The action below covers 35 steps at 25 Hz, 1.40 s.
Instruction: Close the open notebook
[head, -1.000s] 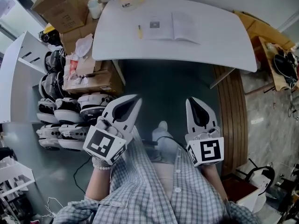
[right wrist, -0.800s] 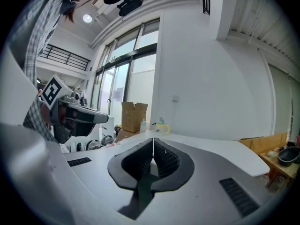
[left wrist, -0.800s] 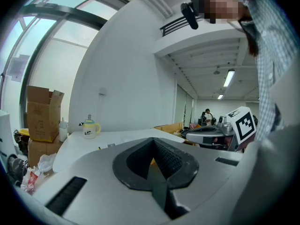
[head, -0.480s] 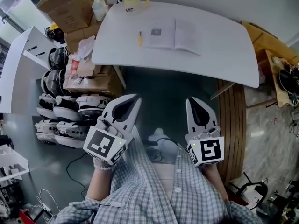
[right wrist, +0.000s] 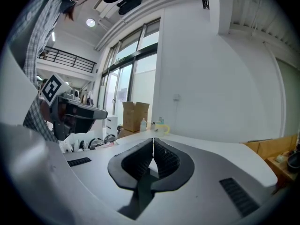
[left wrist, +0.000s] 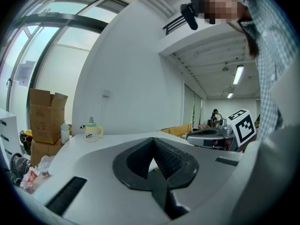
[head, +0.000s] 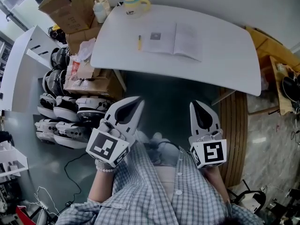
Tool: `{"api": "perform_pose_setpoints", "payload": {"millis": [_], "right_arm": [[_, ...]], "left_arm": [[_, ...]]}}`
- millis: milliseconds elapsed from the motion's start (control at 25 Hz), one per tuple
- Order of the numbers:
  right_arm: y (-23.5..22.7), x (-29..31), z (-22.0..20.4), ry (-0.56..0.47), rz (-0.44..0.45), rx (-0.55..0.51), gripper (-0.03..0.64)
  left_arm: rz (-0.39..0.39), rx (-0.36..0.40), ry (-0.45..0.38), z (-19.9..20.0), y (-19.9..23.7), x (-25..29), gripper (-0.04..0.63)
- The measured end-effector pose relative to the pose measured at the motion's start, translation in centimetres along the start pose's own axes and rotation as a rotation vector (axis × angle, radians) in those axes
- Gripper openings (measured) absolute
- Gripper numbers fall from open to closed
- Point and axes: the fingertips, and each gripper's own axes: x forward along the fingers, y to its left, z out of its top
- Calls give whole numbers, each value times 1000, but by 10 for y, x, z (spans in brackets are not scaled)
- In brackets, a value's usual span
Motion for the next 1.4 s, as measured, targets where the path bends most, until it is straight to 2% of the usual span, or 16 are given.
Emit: {"api": "perform_pose_setpoints", "payload": {"millis": [480,920,1400], "right_arm": [[-12,11,-5,14,-7,19,21],[-34,44,-8,46,-50,40,20],[-48,105,-2,64,-66,48,21]], "left_arm": [[-11,-11,26,-4,5,19,6],[-83,-5,39,2,26,64,6],[-140,-4,53,15,73,116,6]]}}
